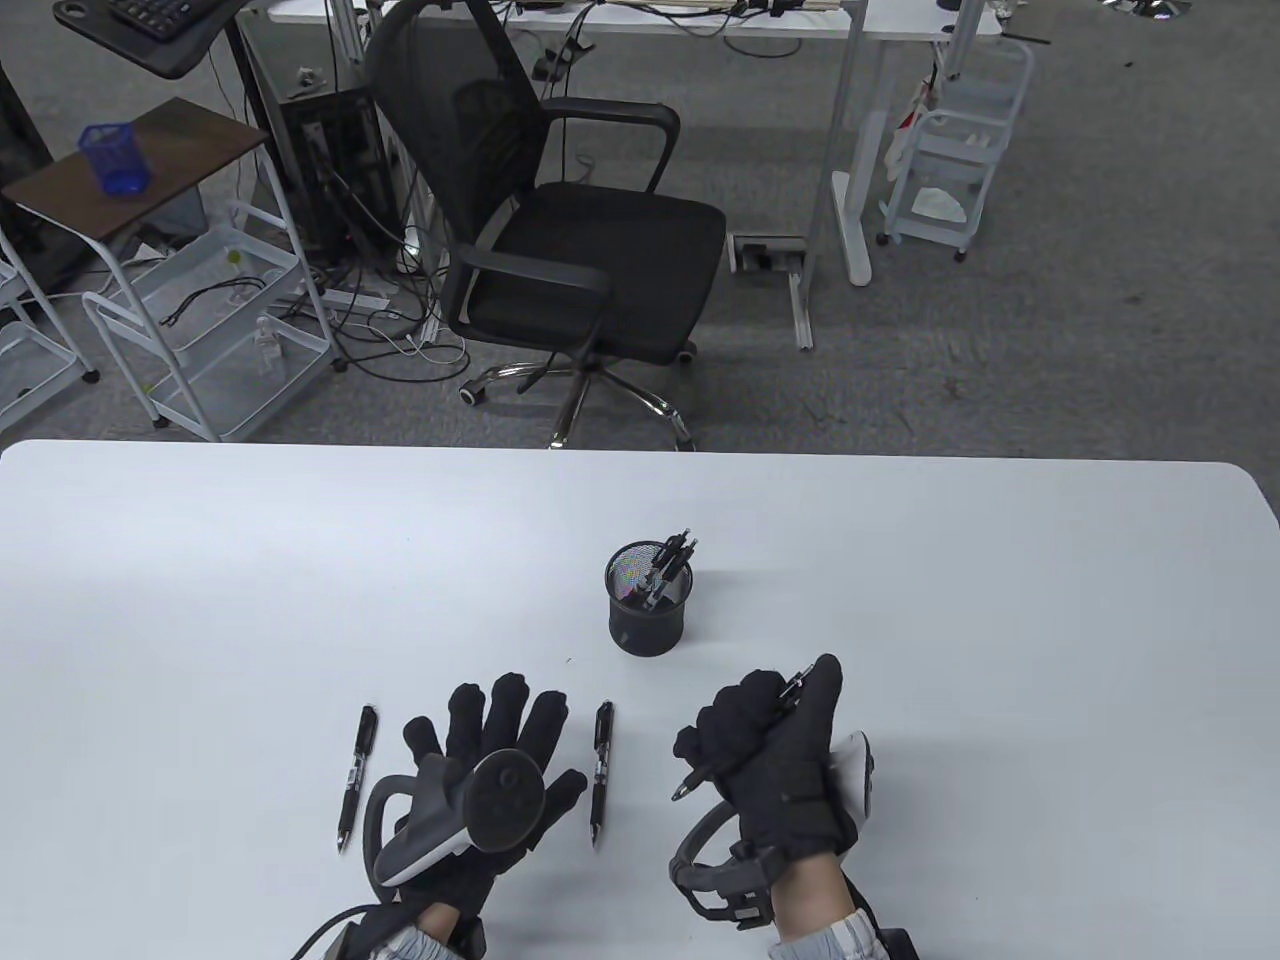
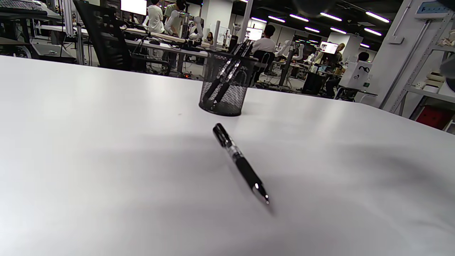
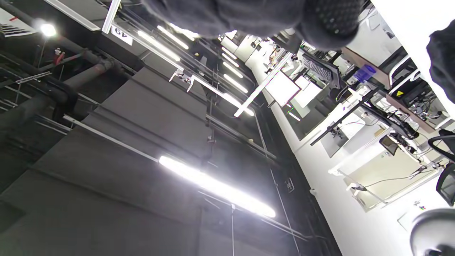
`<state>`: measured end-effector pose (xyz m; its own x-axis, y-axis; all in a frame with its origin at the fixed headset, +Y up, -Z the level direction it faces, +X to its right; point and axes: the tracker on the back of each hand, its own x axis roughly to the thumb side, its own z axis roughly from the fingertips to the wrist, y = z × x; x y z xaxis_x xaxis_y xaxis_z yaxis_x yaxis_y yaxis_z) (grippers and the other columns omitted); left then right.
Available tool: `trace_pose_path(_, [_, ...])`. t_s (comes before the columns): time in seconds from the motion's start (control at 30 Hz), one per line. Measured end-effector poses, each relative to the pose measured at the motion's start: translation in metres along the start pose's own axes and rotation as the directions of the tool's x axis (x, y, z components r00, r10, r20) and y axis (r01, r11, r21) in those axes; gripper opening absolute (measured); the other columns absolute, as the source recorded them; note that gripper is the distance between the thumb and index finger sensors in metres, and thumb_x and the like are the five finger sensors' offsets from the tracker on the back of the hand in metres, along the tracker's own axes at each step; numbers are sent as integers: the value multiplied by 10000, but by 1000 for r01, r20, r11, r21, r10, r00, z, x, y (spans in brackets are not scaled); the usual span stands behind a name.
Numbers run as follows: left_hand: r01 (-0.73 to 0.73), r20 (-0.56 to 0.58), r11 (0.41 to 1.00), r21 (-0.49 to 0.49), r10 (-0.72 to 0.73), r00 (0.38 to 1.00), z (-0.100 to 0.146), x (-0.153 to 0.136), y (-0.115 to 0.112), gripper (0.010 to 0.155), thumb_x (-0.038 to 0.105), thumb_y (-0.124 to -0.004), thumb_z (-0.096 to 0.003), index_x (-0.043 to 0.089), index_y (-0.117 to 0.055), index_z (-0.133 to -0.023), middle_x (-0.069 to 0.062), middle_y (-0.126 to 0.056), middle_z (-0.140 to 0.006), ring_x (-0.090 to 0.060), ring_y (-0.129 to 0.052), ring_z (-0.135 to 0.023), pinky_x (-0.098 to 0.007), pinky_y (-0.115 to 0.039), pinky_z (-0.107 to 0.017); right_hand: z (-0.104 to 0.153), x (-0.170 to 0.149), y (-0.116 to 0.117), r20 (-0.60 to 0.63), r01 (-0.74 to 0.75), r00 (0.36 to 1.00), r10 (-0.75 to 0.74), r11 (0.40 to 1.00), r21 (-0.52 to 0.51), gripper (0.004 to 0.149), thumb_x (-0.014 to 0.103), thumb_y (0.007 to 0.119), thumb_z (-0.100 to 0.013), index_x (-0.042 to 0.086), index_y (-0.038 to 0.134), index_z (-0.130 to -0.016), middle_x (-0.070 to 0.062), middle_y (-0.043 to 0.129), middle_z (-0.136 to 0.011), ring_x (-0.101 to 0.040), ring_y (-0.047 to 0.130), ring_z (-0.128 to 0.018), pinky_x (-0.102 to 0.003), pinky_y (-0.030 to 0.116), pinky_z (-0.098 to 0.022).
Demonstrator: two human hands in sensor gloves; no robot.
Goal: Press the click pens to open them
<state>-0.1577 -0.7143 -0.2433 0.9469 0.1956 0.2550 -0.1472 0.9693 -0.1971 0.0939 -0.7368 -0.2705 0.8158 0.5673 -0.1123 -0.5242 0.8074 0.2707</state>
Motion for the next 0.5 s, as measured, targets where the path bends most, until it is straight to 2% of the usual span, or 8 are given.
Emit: trace_pose_path(0.5, [0, 0, 1000, 0, 0, 1000, 1, 1, 1, 711, 596, -515, -706, 251, -265, -1275, -210, -170, -1327, -624, -203, -1152, -841, -201, -699, 0, -2, -1, -3, 2, 1000, -2, 1000, 13, 603, 648, 271, -644, 229, 705, -658, 28, 829, -503, -141, 840, -369, -417, 768, -507])
